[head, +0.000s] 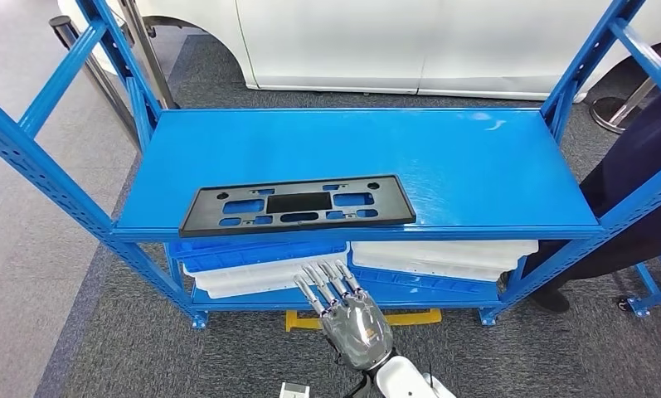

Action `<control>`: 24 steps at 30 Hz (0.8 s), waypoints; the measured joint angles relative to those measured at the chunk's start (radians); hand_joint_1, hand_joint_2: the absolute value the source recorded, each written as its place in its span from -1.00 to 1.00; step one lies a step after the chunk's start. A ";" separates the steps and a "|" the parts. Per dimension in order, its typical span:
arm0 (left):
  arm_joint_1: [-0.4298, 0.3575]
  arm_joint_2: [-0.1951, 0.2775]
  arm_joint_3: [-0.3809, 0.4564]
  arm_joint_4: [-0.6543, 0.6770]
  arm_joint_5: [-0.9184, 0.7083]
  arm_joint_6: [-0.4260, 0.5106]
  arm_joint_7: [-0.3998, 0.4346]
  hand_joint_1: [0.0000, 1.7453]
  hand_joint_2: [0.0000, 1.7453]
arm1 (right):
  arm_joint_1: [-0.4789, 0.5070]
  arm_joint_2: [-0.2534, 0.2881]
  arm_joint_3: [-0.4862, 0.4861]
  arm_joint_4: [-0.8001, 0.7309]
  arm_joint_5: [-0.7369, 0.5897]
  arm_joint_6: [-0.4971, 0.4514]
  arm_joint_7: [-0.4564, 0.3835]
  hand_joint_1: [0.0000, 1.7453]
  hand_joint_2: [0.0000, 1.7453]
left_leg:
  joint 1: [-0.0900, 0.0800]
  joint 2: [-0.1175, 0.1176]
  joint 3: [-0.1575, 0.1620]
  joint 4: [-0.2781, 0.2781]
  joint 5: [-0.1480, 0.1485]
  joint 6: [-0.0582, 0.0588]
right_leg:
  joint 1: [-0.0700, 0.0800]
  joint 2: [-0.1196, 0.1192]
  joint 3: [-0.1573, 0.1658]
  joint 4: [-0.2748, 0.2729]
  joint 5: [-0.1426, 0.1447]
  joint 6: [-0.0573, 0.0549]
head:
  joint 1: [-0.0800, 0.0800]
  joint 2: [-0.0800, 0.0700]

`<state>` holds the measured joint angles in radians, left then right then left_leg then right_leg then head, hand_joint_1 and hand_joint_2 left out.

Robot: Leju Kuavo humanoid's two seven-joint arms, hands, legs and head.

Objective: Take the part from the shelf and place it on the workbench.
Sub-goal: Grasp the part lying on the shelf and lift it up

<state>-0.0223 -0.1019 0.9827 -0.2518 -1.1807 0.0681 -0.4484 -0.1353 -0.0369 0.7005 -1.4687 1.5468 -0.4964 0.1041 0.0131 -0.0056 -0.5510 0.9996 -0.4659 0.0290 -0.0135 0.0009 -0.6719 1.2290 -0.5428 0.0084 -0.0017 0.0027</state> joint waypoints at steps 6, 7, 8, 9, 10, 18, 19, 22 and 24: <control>-0.002 0.000 0.005 0.001 -0.001 -0.001 0.000 -1.00 -1.00 | 0.001 0.000 -0.006 -0.005 -0.001 -0.002 0.000 -1.00 1.00 | -0.003 -0.002 0.013 0.005 -0.026 -0.032 | 0.007 0.004 0.070 -0.186 0.076 -0.023 | 0.000 0.000; -0.002 0.001 0.006 0.001 -0.002 -0.001 -0.001 -1.00 -1.00 | 0.002 0.001 -0.007 -0.008 -0.001 -0.003 -0.001 -1.00 1.00 | -0.001 -0.001 0.014 0.009 -0.031 -0.038 | 0.005 0.005 0.074 -0.190 0.075 -0.029 | 0.000 0.000; -0.003 0.002 0.006 0.001 -0.002 -0.001 -0.001 -1.00 -1.00 | 0.002 0.002 -0.010 -0.010 -0.001 -0.004 -0.001 -1.00 1.00 | 0.000 -0.001 0.008 0.026 -0.044 -0.043 | 0.003 0.004 0.079 -0.194 0.074 -0.035 | -0.001 0.000; -0.003 0.002 0.006 0.001 -0.003 -0.001 -0.002 -1.00 -1.00 | 0.002 0.003 -0.012 -0.013 -0.001 -0.005 -0.002 -1.00 1.00 | 0.001 0.000 -0.009 0.065 -0.065 -0.047 | 0.001 0.002 0.085 -0.198 0.072 -0.041 | -0.001 0.000; -0.003 0.003 0.006 0.001 -0.004 -0.001 -0.002 -1.00 -1.00 | 0.002 0.005 -0.013 -0.014 -0.001 -0.006 -0.002 -1.00 1.00 | 0.002 0.000 -0.038 0.124 -0.092 -0.051 | 0.001 0.000 0.090 -0.200 0.069 -0.045 | -0.001 0.000; 0.000 0.005 0.014 0.001 -0.008 -0.001 -0.002 -1.00 -1.00 | 0.009 0.008 -0.022 -0.017 -0.003 -0.006 -0.005 -1.00 1.00 | -0.003 0.001 -0.049 0.057 0.014 -0.037 | 0.006 0.002 0.130 -0.198 0.035 -0.038 | -0.001 0.000; -0.001 0.005 0.014 0.001 -0.009 -0.001 -0.001 -1.00 -1.00 | 0.009 0.009 -0.023 -0.017 -0.004 -0.006 -0.005 -1.00 1.00 | -0.006 0.001 -0.037 0.028 0.018 -0.032 | 0.007 0.002 0.131 -0.198 0.032 -0.033 | -0.001 0.000; 0.000 0.005 0.015 0.001 -0.010 -0.002 -0.001 -1.00 -1.00 | 0.008 0.010 -0.028 -0.019 -0.006 -0.006 -0.005 -1.00 1.00 | -0.006 0.000 -0.025 0.009 0.009 -0.019 | 0.007 0.002 0.135 -0.201 0.026 -0.017 | -0.001 0.000; 0.000 0.004 0.016 0.001 -0.010 -0.003 -0.001 -1.00 -1.00 | 0.004 0.011 -0.033 -0.020 -0.009 -0.005 -0.005 -1.00 1.00 | 0.000 0.001 -0.010 -0.005 0.009 -0.008 | 0.007 0.001 0.122 -0.163 0.003 -0.007 | -0.001 0.000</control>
<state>-0.0219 -0.0979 0.9983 -0.2506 -1.1906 0.0649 -0.4492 -0.1310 -0.0257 0.6676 -1.4886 1.5375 -0.5017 0.0988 0.0127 -0.0042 -0.5608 0.9946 -0.4570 0.0210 -0.0068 0.0020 -0.5496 1.0665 -0.5400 0.0019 -0.0025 0.0027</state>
